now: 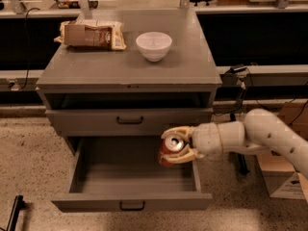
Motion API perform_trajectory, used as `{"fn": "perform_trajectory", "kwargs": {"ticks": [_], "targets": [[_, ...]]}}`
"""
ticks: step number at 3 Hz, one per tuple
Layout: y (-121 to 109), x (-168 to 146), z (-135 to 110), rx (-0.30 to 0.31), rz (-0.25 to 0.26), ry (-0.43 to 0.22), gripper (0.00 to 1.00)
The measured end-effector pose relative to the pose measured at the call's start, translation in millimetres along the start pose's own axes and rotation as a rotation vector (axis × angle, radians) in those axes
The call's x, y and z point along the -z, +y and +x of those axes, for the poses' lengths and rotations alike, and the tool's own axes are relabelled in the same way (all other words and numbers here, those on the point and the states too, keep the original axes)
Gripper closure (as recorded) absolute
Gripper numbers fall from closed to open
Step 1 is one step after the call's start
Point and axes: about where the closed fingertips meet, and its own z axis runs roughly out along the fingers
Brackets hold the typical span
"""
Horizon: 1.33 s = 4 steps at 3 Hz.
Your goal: Pick coke can from middle drawer and place on counter
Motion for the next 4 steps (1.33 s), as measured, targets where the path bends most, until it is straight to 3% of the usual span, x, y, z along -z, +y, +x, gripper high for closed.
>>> {"fn": "perform_trajectory", "kwargs": {"ticks": [1,2,3,4], "targets": [[-16.1,35.4,-49.5,0.035,-0.013,0.049,1.00],[-46.2,64.5,-88.2,0.028,-0.017,0.115,1.00],[-106.4,76.2,-157.2,0.006,-0.051,0.130,1.00],[-111.7,74.9,-163.5,0.013,-0.048,0.125,1.00]]}}
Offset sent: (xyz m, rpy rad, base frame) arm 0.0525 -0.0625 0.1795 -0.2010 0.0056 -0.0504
